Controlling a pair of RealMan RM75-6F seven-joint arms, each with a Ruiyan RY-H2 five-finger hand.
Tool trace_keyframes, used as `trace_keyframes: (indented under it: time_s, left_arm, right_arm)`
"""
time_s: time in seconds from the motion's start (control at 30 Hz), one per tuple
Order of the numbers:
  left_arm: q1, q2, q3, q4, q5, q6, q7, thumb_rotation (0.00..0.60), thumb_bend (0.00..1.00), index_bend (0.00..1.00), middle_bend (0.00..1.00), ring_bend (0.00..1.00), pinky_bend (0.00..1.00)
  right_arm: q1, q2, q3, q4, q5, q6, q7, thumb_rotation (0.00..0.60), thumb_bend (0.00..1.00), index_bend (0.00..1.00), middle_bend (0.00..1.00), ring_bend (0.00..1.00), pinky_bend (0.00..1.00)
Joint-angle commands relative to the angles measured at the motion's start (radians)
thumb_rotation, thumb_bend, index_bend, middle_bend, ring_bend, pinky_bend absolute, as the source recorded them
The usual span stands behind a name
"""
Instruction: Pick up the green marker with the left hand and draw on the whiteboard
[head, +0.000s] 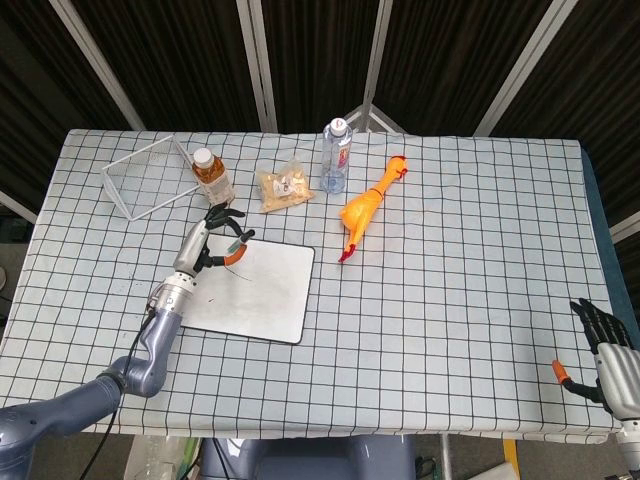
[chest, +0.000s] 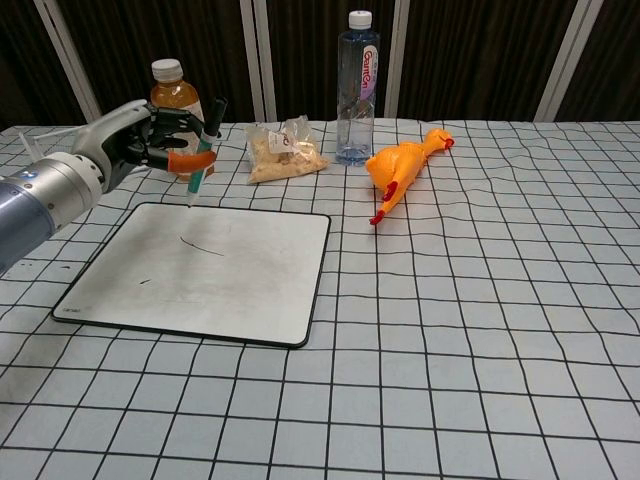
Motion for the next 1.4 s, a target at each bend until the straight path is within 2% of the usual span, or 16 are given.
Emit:
trace_keyframes:
  time_s: [0.03, 0.27, 0.5, 1.4]
  left_arm:
    - [0.005, 0.022, -0.012, -0.071, -0.021, -0.001, 0.024, 0.6, 0.54, 0.75, 0.26, 0.07, 0.09]
    - [-0.004, -0.015, -0.016, -0.116, -0.074, -0.024, 0.088, 0.6, 0.54, 0.75, 0.26, 0.07, 0.09]
    - [-0.016, -0.058, -0.018, -0.102, -0.105, -0.036, 0.139, 0.6, 0.54, 0.75, 0.26, 0.07, 0.09]
    - [-0.035, -0.108, -0.031, -0.051, -0.111, -0.072, 0.129, 0.6, 0.54, 0.75, 0.26, 0.07, 0.09]
  right_arm:
    - [0.001, 0.0, 0.0, -0.001, -0.001, 0.0, 0.0, 0.6, 0.35, 0.0, 0.0, 0.0, 0.0]
    - [0.001, 0.002, -0.001, 0.0, -0.005, -0.001, 0.005, 0.6, 0.35, 0.0, 0.0, 0.0, 0.0]
    - [0.001, 0.004, 0.0, 0.002, -0.001, -0.002, 0.01, 0.6, 0.35, 0.0, 0.0, 0.0, 0.0]
    - [-0.002, 0.005, -0.001, 0.002, 0.002, -0.002, 0.01, 0.6, 0.35, 0.0, 0.0, 0.0, 0.0]
